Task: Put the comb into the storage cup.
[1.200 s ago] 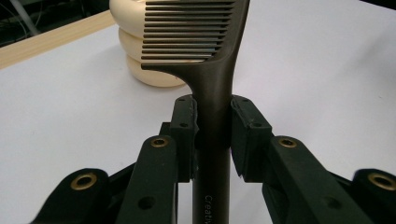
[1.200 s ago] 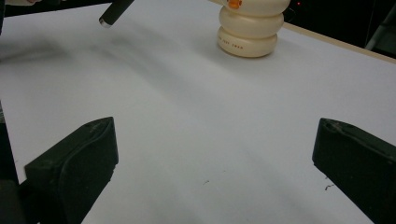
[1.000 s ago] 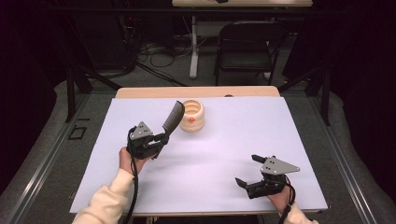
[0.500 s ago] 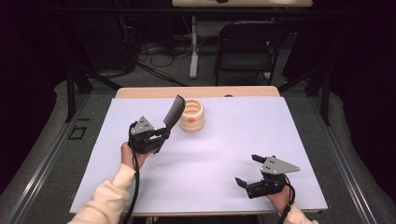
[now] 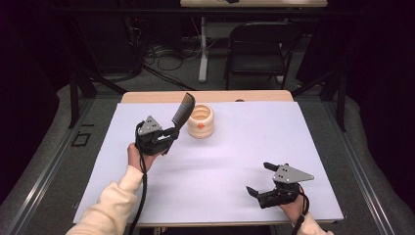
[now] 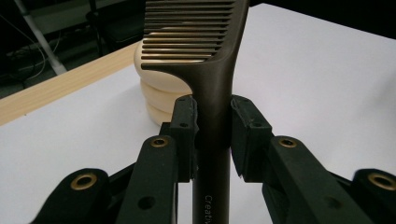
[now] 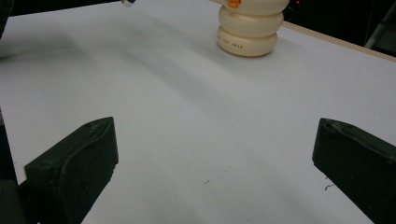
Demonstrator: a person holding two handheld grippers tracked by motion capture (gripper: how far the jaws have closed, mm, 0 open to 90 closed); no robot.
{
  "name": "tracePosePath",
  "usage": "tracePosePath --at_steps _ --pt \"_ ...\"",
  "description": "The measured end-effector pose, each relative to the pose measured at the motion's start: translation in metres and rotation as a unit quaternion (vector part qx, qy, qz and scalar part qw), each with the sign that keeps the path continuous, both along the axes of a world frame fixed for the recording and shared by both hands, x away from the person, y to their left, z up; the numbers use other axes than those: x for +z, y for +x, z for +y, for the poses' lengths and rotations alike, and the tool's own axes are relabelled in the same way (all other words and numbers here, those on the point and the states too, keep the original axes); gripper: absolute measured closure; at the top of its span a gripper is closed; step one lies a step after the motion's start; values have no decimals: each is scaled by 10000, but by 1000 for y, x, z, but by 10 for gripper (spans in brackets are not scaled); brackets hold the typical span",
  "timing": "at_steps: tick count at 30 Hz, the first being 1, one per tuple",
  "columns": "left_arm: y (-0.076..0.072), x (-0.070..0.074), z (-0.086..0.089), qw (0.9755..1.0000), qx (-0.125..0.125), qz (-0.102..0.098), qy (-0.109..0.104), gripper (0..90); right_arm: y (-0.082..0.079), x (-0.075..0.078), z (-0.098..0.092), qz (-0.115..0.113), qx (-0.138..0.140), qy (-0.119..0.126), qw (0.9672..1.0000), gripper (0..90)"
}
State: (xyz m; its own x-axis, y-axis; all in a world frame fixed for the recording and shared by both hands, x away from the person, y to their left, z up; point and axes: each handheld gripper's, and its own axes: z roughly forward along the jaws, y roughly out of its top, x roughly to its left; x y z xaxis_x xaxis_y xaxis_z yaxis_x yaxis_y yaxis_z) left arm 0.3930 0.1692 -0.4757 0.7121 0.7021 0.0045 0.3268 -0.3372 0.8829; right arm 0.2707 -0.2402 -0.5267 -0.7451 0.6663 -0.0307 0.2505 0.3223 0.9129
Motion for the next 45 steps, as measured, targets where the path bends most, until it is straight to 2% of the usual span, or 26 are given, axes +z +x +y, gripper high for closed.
tracePosePath --at_steps 17,31,36,45 --pt "21 6 -11 10000 63 -55 -17 730 1 0 0 21 -29 9 10000 0" --pt "35 13 -16 9997 121 -129 -190 730 1 0 -1 8 -38 -3 10000 0" --pt "39 14 -20 9997 111 -128 -164 730 1 0 -1 17 -38 5 10000 0" --pt "45 20 -24 9995 115 -188 -238 730 1 0 -1 49 -34 26 10000 0"
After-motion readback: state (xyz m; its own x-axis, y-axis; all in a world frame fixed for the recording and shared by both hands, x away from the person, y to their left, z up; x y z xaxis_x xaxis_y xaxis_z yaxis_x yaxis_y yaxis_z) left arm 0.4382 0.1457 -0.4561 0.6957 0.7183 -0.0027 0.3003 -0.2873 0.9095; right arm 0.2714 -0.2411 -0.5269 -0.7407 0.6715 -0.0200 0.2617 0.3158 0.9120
